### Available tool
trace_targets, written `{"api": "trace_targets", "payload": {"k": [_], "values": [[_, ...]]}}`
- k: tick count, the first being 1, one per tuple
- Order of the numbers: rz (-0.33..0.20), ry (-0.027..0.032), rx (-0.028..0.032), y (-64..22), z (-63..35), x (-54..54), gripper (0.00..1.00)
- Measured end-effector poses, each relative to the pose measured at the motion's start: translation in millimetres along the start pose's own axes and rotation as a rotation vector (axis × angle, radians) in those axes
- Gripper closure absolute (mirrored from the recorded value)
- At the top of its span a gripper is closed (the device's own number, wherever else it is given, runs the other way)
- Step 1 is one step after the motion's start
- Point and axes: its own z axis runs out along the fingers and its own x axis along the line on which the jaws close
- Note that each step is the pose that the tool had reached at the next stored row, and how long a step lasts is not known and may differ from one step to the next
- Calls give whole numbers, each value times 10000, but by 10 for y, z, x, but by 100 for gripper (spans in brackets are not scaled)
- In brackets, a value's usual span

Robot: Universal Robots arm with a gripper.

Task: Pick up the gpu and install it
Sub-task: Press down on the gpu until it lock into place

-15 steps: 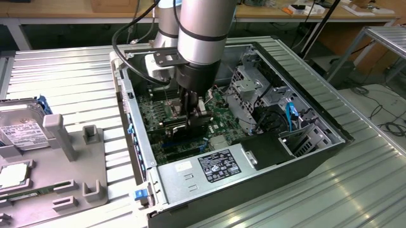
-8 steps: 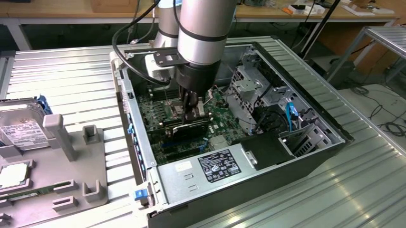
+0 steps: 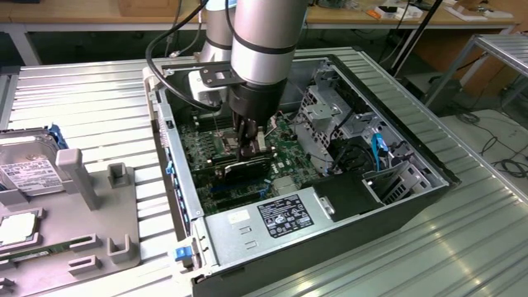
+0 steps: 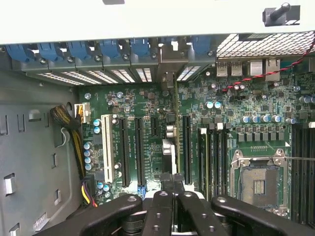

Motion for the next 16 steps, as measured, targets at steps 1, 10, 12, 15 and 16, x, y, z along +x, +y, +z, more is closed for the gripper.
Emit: {"api": "trace_targets", "payload": {"k": [1,10,12,15,16], "values": [[-1,0,0,0,0,0,89],[0,1,-1,11,-1,-1,89],[-1,-1,1,35,4,-3,89],[1,-3,46,156,55,-5,89],[1,-2,58,188,80,-6,89]]}}
